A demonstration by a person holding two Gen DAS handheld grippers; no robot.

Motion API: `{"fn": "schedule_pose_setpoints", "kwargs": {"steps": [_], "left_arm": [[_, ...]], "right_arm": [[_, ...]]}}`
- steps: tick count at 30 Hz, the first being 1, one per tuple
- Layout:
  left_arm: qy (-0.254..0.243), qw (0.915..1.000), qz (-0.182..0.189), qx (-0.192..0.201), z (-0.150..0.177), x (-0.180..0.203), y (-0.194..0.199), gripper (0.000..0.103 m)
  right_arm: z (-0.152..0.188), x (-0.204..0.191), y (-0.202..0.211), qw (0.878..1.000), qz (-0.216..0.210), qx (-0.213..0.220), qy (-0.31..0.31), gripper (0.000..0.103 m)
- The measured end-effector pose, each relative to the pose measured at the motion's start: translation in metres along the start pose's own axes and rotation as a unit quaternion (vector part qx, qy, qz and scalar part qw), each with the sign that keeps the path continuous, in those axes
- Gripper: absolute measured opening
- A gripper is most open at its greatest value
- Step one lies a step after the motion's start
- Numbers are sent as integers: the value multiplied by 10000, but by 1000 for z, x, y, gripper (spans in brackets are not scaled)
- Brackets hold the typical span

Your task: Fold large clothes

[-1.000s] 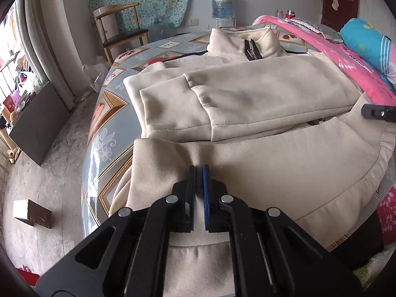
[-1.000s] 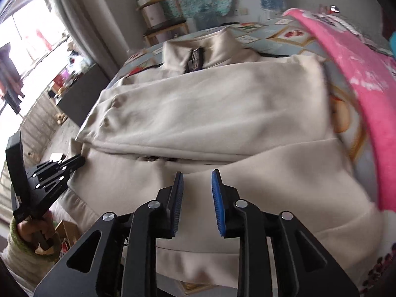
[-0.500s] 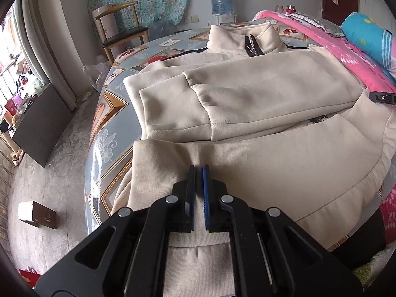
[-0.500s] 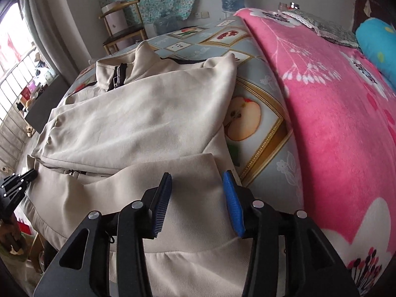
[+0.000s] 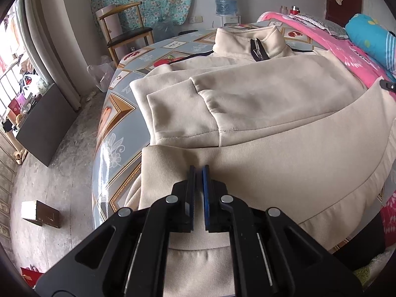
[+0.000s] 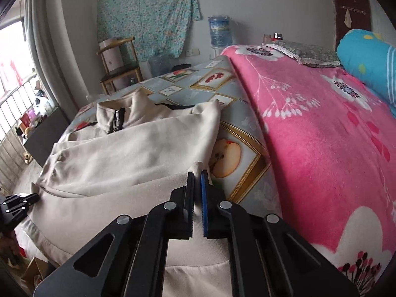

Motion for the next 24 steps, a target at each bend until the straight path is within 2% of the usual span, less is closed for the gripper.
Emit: {"fn": "schedule_pose_setpoints", "kwargs": {"steps": [2, 4, 7, 9, 11, 12, 15, 17, 19, 22, 24], "left_arm": [[-11, 10000, -7, -86, 2, 1, -4, 5], [-58, 10000, -44, -66, 2, 2, -5, 5], [-84, 9999, -73, -56, 1, 1, -5, 5], [-66, 9999, -71, -49, 1, 1, -5, 5], [-70, 9999, -78, -40, 0, 0, -5, 5], [-70, 9999, -76, -38, 0, 1, -4, 5], [-68, 10000, -69, -22, -1, 1, -4, 5], [-63, 10000, -63, -9, -1, 1, -4, 4], [-60, 10000, -62, 7, -2, 0, -4, 4], [-71, 9999, -71, 40, -2, 1, -3, 4], [-78, 9999, -72, 61, -2, 1, -2, 4]], "right_arm": [[15, 12, -24, 9994, 1, -293, -207, 5], [21, 17, -32, 9989, 34, -361, -292, 5], [16, 16, -21, 9990, 22, -280, -362, 6], [10, 17, -8, 9991, 121, -158, -384, 16], [0, 15, 13, 9992, 225, 78, -335, 20], [-4, 10, 21, 9993, 139, 164, -317, 20], [-6, -28, 33, 9976, -637, 121, -240, 20], [6, -71, 24, 9918, -1256, -227, 31, 21], [30, -118, 3, 9808, -1739, -796, 376, 21], [61, -161, -30, 9677, -1986, -1427, 613, 25], [74, -176, -48, 9639, -1915, -1725, 667, 29]]}}
Point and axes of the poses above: each gripper's, at about its wrist camera, not at the fingertips, and y roughly against the way its jaws point, x to its right, z to its underside, the point moved 10 cm from there along -y, roughly the way its jaws point, and after that the axes turned 13 degrees about -z, right-handed, at the moved point
